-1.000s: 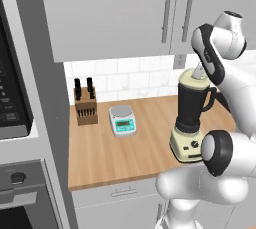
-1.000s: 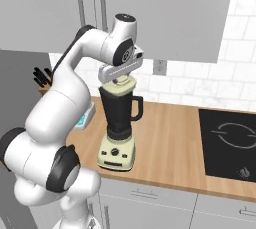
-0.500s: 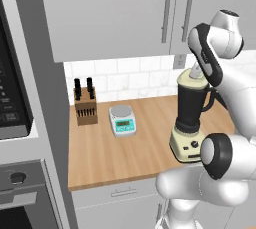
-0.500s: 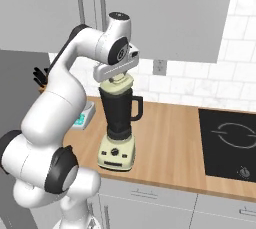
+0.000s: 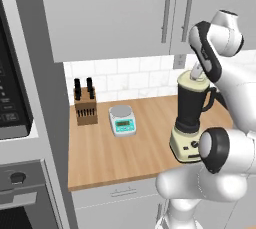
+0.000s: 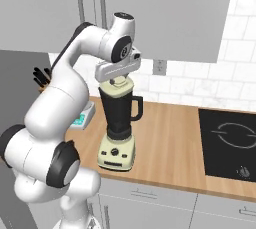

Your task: Close the lid blender by securely placing the lid on top.

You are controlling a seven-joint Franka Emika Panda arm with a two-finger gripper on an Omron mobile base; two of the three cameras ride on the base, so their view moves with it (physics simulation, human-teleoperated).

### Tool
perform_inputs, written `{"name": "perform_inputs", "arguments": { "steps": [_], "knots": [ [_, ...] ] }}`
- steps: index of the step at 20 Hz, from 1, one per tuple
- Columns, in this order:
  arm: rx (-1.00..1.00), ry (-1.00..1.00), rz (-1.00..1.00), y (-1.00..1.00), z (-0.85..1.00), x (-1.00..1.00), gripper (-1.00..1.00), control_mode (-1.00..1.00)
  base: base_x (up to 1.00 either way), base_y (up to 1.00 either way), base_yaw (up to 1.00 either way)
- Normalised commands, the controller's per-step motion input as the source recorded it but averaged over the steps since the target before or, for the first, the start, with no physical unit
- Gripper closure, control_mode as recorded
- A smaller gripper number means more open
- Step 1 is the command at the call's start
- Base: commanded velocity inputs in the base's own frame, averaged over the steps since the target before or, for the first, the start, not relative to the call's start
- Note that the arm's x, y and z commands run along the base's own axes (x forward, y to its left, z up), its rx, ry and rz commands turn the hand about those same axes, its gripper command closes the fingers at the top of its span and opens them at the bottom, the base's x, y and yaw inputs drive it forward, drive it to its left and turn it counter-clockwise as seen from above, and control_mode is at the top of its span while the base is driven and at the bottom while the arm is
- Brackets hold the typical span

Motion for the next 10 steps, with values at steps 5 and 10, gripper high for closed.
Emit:
{"name": "perform_inputs", "arguments": {
  "steps": [5,10],
  "knots": [
    [0.03,0.01,0.00,0.04,-0.19,0.00,1.00,-1.00,0.00,0.00,0.00],
    [-0.10,0.09,0.00,0.17,-0.53,0.00,1.00,-1.00,0.00,0.00,0.00]
  ]
}}
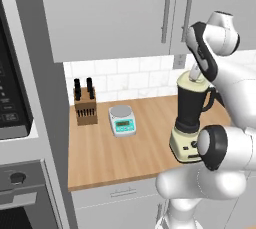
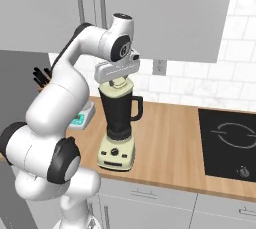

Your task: Close the lid blender by securely placing the lid on top.

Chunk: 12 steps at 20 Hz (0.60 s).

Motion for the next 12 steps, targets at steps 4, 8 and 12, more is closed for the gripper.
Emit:
{"name": "perform_inputs", "arguments": {
  "steps": [4,8,12],
  "knots": [
    [-0.10,0.06,0.00,0.01,-0.31,0.00,1.00,-1.00,0.00,0.00,0.00],
    [0.00,0.05,0.00,0.00,-0.31,0.00,1.00,-1.00,0.00,0.00,0.00],
    [0.00,0.00,0.00,0.00,-0.01,0.00,1.00,-1.00,0.00,0.00,0.00]
  ]
}}
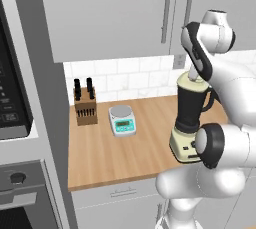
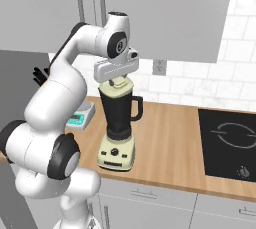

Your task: Close the lid blender by securely placing the lid on top.

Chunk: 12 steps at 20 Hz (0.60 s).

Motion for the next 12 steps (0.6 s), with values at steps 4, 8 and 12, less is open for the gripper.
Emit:
{"name": "perform_inputs", "arguments": {
  "steps": [4,8,12],
  "knots": [
    [0.03,0.13,-0.02,0.00,0.00,0.38,1.00,-1.00,0.00,0.00,0.00],
    [0.00,0.05,0.00,0.00,0.00,0.05,1.00,-1.00,0.00,0.00,0.00],
    [0.00,0.09,0.00,0.00,-0.26,-0.23,1.00,-1.00,0.00,0.00,0.00]
  ]
}}
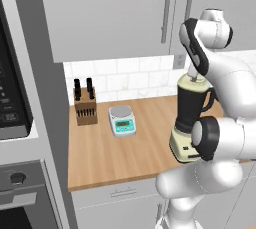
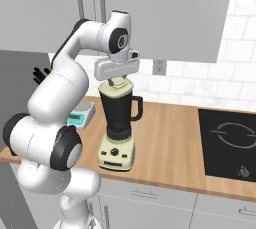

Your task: Close the lid blender by securely placing the lid on top.

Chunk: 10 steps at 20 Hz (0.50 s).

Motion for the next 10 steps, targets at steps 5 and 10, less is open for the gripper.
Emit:
{"name": "perform_inputs", "arguments": {
  "steps": [5,10],
  "knots": [
    [0.00,0.03,0.00,0.00,-0.02,-0.02,1.00,-1.00,0.00,0.00,0.00],
    [0.02,0.23,0.00,0.00,-0.26,0.01,1.00,-1.00,0.00,0.00,0.00]
  ]
}}
